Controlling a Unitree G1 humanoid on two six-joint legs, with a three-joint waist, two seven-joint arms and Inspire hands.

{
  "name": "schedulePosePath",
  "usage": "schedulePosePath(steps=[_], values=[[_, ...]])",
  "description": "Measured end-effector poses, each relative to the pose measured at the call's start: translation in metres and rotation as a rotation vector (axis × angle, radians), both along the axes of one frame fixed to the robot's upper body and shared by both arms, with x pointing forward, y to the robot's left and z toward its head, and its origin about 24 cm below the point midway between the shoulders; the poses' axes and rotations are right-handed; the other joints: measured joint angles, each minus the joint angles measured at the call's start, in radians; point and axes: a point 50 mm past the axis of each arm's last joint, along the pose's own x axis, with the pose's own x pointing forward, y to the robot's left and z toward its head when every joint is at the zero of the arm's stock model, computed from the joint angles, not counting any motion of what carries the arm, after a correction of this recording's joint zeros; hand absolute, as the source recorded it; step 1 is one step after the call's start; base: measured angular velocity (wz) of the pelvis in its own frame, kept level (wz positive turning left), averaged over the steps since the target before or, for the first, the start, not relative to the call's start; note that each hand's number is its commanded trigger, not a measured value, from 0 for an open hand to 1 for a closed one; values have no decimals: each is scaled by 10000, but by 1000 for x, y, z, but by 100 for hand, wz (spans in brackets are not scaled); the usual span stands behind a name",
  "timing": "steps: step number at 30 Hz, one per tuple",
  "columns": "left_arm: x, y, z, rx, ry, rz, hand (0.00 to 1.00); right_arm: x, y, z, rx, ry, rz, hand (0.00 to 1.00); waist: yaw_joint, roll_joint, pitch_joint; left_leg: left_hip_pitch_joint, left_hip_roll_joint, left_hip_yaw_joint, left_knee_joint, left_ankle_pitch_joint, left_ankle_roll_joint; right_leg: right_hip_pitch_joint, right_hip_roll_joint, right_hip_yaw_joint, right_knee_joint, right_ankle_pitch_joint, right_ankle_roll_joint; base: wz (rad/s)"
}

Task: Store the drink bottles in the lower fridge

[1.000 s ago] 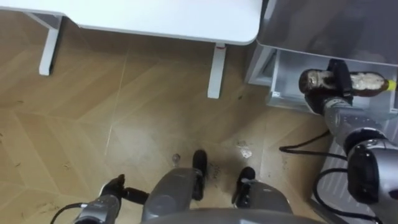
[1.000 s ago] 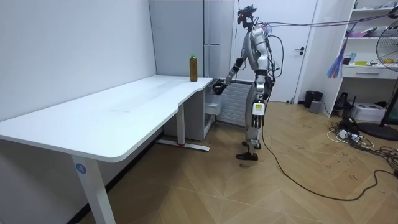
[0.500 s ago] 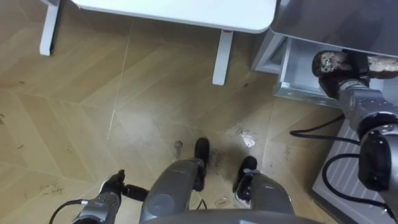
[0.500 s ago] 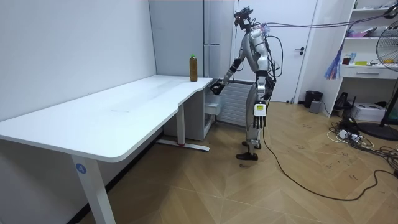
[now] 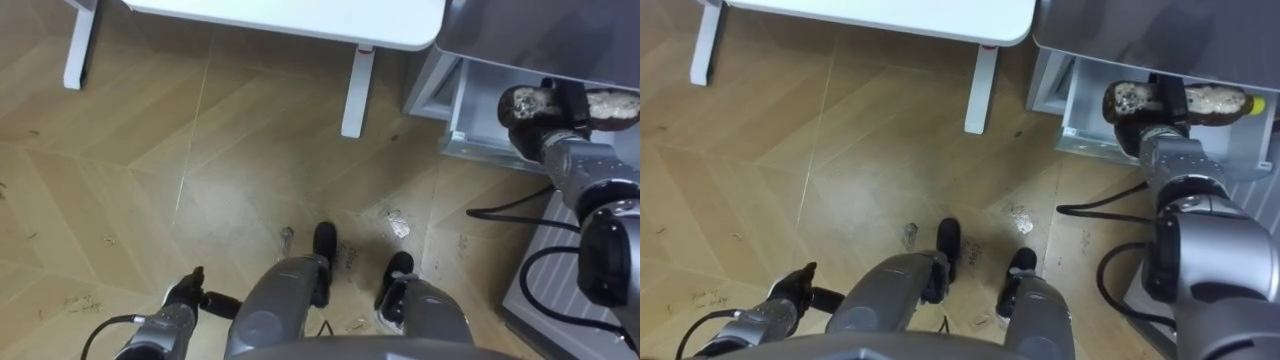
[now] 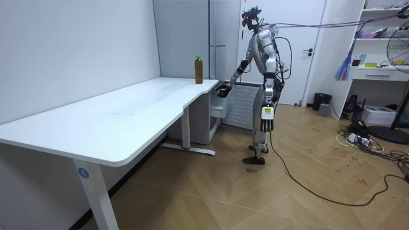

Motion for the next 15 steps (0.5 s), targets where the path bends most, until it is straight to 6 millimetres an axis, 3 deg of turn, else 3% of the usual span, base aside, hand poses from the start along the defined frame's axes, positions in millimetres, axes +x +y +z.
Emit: schedulePosePath(steps=[15], values=[[-2,1,0,187,23,-118,0,0,-1,0,7,76,-35,0,18,6,-6,2,7,1,21,4,2,-2,1,-3,24,1,-1,0]])
